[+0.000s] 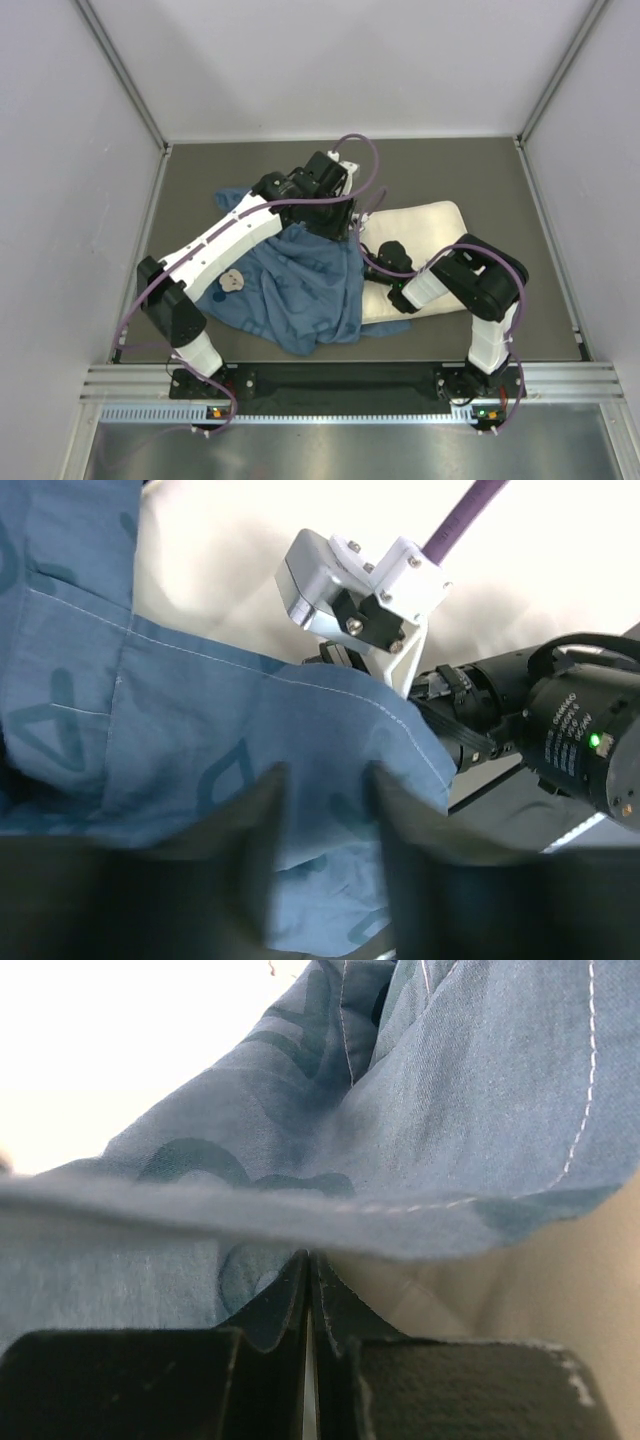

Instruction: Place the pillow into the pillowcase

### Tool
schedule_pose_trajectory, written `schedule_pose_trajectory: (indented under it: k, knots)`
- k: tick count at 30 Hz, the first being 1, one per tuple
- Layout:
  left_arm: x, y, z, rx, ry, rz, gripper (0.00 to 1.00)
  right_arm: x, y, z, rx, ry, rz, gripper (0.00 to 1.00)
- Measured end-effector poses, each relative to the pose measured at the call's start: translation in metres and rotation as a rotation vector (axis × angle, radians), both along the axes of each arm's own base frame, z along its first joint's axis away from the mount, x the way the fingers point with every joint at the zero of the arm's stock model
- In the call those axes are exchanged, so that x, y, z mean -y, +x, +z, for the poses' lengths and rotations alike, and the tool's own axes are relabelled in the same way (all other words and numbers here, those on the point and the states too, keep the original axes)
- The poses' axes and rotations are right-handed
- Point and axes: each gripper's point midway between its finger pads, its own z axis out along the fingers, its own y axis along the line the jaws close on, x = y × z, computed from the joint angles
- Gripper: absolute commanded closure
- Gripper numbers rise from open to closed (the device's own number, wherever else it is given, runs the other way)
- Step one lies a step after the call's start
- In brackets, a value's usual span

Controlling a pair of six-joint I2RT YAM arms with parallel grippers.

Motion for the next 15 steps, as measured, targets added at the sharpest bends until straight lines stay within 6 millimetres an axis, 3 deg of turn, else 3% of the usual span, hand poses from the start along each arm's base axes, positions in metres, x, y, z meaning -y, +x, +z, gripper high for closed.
schedule_pose_trajectory:
  k: [3,8,15]
  knots:
    - [0.005,0.002,-0.009,-0.017,0.005,-0.012,1.00,0.000,0.000,0.000,0.001,0.000,-0.001,1.00]
    - [0.008,0.003,-0.007,-0.015,0.001,-0.023,1.00,0.000,0.001,0.000,0.006,-0.002,-0.001,1.00]
    - [0.024,0.013,0.035,0.065,-0.080,-0.081,1.00,-0.004,0.000,0.001,0.010,0.003,0.018,1.00]
